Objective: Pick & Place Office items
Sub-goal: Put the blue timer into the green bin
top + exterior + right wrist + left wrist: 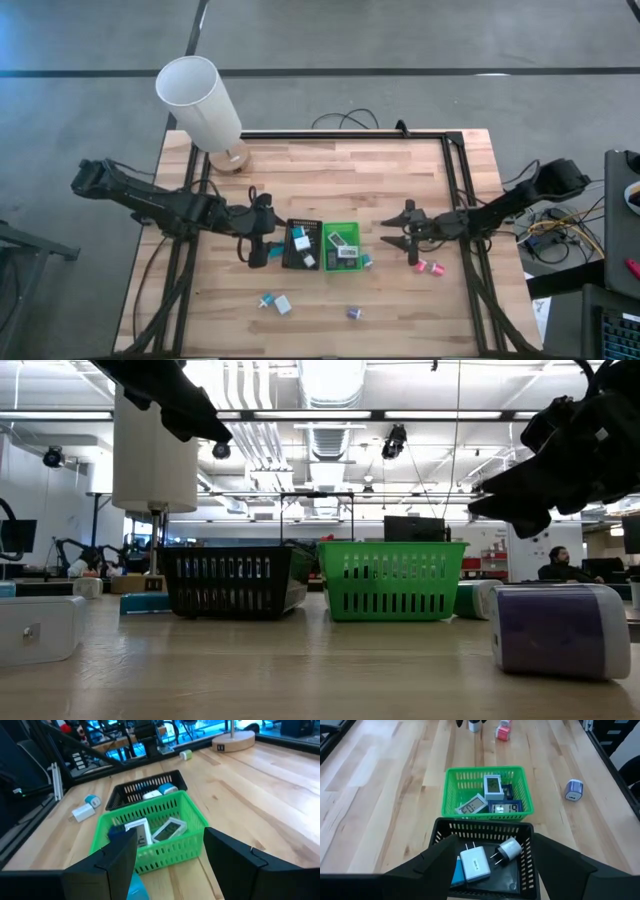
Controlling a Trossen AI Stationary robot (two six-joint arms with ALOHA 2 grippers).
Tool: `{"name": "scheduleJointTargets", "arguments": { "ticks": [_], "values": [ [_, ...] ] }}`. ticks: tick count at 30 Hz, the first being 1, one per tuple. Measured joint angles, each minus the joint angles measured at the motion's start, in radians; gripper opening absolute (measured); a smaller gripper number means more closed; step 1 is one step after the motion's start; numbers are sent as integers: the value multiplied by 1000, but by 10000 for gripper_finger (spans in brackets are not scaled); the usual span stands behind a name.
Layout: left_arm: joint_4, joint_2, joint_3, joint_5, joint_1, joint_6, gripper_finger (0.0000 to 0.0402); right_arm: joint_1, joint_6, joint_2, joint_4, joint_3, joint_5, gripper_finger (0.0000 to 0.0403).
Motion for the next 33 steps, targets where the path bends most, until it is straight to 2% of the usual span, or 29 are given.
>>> {"name": "scheduleJointTargets", "arguments": {
  "ticks": [24,29,33],
  "values": [
    [0,0,0,4,-2,0,257,-1,13,124,9,56,-1,227],
    [0,0,0,4,-2,0,257,-1,-37,155,9,98,2,248],
    [0,0,0,4,-2,0,257,-1,-74,200,7,127,43,275]
  ]
}}
